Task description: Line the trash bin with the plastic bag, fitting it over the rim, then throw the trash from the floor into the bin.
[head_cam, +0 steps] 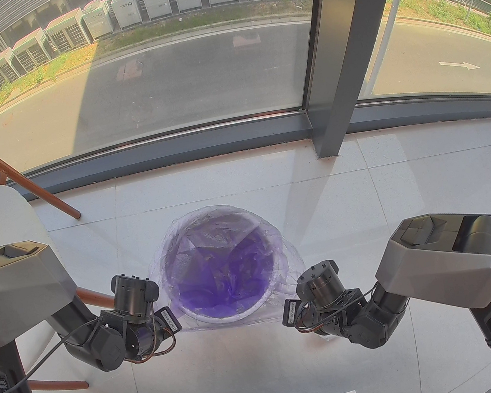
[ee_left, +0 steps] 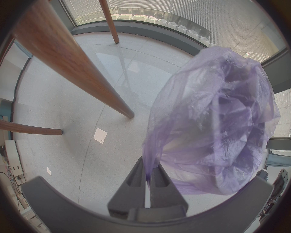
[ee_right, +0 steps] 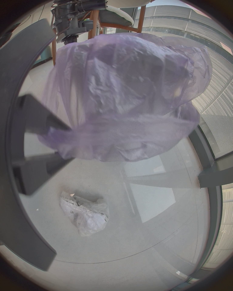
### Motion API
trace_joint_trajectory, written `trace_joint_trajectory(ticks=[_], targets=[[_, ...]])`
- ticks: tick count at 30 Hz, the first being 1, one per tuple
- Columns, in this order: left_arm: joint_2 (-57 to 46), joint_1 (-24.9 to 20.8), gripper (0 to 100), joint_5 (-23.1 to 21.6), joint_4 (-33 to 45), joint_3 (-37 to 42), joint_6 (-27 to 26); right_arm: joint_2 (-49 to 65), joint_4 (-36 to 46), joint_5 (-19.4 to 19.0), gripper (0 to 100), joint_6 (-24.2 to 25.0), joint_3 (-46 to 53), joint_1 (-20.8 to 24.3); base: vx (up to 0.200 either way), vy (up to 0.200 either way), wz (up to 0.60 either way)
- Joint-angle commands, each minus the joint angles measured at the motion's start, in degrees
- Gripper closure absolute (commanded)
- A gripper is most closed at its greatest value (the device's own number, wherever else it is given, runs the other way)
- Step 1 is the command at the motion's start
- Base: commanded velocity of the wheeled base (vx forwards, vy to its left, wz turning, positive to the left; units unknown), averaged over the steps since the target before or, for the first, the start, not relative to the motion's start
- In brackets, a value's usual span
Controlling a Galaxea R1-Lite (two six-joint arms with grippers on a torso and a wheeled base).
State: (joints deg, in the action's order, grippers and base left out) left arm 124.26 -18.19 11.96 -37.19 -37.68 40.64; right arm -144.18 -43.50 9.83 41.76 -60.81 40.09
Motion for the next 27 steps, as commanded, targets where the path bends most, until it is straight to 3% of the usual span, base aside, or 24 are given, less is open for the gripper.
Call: trace_joint_trajectory(ticks=[1,9,16,17,27], targets=[[0.0,-0.1,100,-0.1,-0.1,-0.1,-0.1,-0.4,-1.9,-0.2,0,0.1,0.2,0.1,0.0,0.0,0.0],[0.0,-0.1,100,0.0,-0.1,-0.2,-0.3,2.8,-8.9,-0.7,0,1.0,5.8,0.2,0.0,0.0,0.0],[-0.1,-0.1,100,-0.1,-3.3,0.8,-0.5,5.1,-9.3,-0.2,0,1.0,10.7,0.8,0.0,0.0,0.0],[-0.1,-0.3,0,-0.1,-4.8,1.3,-0.6,5.7,-9.2,-0.1,0,1.0,11.1,0.8,0.0,0.0,0.0],[-1.7,-0.4,0,-0.3,-8.2,5.2,-2.0,12.4,-9.3,-0.2,0,1.4,15.9,0.8,0.0,0.0,0.0]])
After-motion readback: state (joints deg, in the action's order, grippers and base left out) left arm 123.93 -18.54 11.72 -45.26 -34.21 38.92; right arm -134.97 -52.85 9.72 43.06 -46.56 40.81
